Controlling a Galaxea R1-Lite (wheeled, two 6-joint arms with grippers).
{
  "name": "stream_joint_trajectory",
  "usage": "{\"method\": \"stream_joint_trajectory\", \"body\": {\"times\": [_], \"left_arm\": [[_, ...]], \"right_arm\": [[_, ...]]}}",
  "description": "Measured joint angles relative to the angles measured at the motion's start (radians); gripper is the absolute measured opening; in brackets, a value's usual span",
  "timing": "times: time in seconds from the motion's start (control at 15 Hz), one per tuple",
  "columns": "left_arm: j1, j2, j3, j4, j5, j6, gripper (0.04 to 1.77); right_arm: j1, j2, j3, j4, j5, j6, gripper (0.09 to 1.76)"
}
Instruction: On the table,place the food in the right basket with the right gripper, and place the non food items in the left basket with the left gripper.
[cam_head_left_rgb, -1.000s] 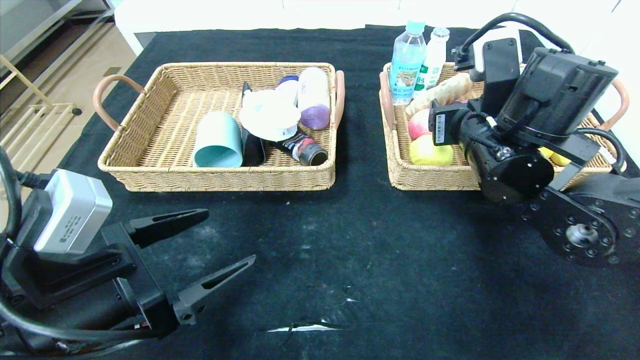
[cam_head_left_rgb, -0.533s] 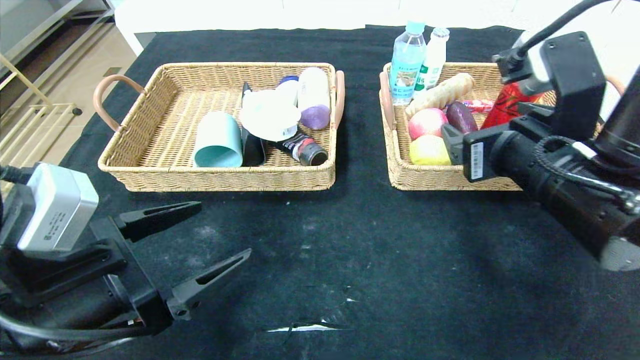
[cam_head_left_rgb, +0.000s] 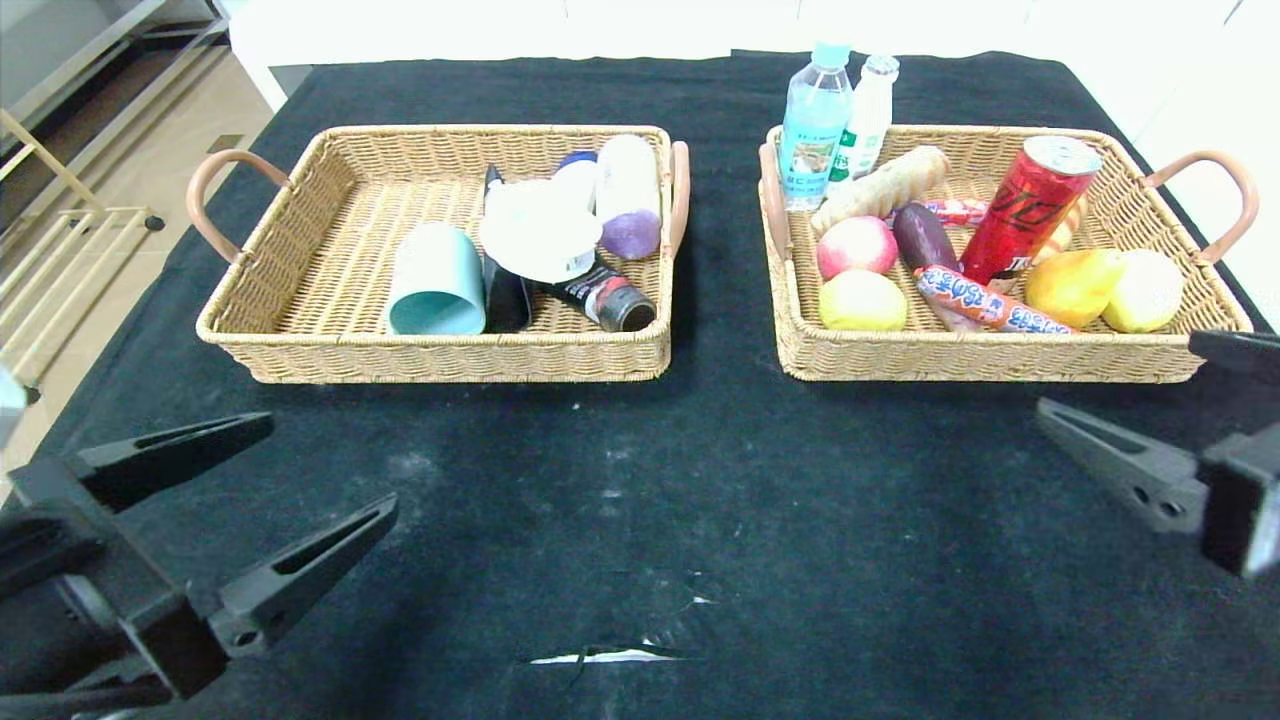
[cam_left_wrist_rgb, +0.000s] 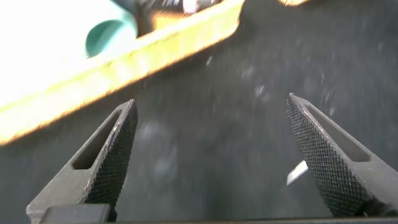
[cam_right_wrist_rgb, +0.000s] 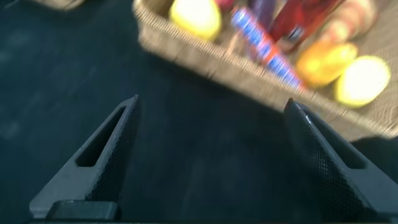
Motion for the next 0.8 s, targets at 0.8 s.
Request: {"method": "stream_joint_trajectory", "body": {"times": [0.8], "left_arm": [[0.241, -0.527, -0.148, 0.589, -0.049, -0.003, 1.72]], "right_arm": [[-0.464, -0.598, 0.071, 0.59, 0.24, 0.087, 1.7]]}}
